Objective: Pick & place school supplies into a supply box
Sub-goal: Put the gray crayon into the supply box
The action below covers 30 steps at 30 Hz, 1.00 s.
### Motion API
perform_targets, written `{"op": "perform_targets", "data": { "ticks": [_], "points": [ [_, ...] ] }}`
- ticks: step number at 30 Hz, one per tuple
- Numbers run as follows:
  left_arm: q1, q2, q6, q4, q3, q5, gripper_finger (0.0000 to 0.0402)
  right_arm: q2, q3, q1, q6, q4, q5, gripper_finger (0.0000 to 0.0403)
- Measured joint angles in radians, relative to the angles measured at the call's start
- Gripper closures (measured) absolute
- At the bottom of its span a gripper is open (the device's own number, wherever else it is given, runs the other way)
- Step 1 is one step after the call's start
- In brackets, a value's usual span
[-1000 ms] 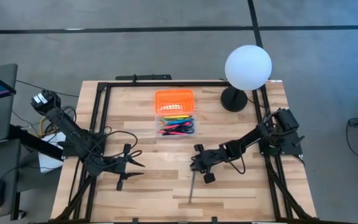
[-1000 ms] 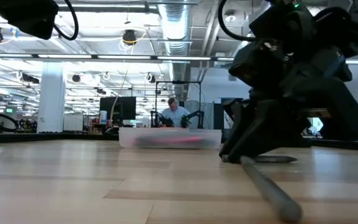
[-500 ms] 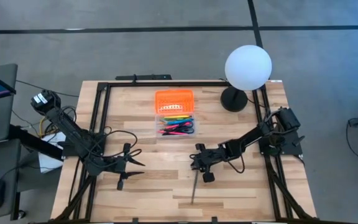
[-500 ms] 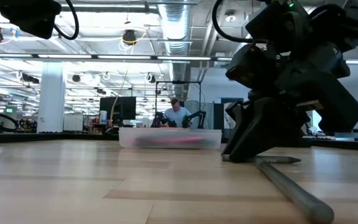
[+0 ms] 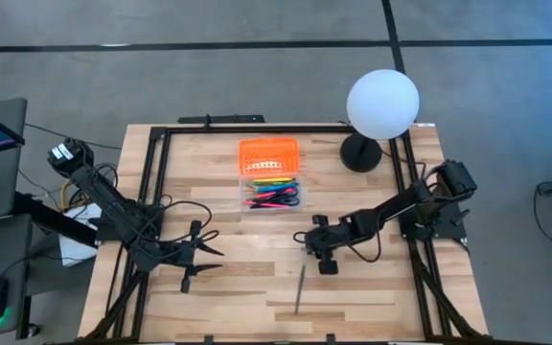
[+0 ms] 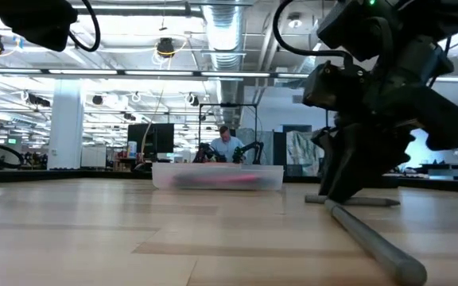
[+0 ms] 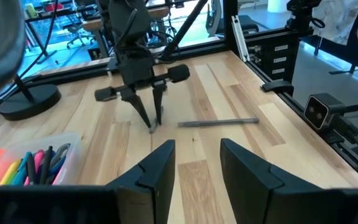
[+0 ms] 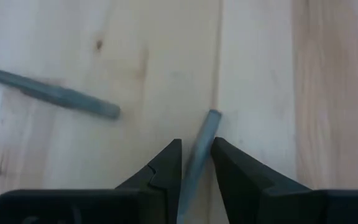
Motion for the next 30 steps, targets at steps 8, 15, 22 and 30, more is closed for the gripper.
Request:
{"op": "perform_targets", "data": {
  "ticks": [8,15,22,30],
  "points": [
    [0.000,0.000,-0.013,-0.015,0.000,0.005,0.0279,-0.012,0.037,-0.002,0.113,-0.171,0.000,0.0313],
    [0.000,0.001,-0.015,-0.021,0.000,0.005,0.0279,-0.008,0.046,-0.001,0.146,-0.208,-0.001,0.0328],
    [0.000,0.001,-0.015,-0.030,0.000,0.005,0.0278,-0.009,0.047,-0.009,0.140,-0.224,-0.005,0.0390],
    [0.000,0.001,-0.015,-0.045,0.000,0.004,0.0278,-0.009,0.049,-0.013,0.118,-0.239,-0.011,0.0388]
  ]
}}
